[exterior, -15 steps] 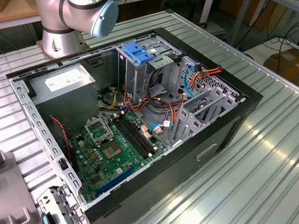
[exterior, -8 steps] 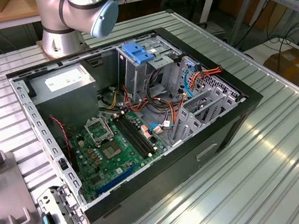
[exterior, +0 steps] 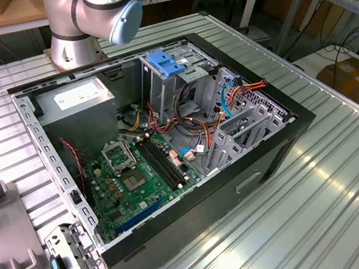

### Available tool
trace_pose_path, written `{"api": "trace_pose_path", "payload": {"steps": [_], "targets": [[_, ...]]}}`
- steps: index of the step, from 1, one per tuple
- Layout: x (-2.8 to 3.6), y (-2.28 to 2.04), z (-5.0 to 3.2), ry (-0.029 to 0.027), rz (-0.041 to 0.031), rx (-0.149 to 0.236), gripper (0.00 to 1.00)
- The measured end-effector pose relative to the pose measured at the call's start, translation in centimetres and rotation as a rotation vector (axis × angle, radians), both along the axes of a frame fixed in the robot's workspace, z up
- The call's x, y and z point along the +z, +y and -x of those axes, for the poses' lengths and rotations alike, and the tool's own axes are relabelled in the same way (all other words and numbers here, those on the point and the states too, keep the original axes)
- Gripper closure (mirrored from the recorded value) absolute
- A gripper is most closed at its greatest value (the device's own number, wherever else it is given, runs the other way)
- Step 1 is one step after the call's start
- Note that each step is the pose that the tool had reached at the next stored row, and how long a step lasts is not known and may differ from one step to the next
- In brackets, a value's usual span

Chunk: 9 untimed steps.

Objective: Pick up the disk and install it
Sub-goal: 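Pick up the disk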

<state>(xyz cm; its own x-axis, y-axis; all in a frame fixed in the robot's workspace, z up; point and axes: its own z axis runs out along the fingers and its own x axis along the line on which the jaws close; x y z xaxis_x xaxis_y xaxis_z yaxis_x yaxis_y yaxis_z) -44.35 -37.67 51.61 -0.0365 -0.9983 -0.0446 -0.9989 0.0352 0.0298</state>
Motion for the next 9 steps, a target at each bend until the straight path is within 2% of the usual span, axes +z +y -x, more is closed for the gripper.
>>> {"api": "trace_pose_path", "payload": {"steps": [9], "targets": [[0.0,0.0,-1.89,-0.0001,-0.0001,0.0,0.63]]}}
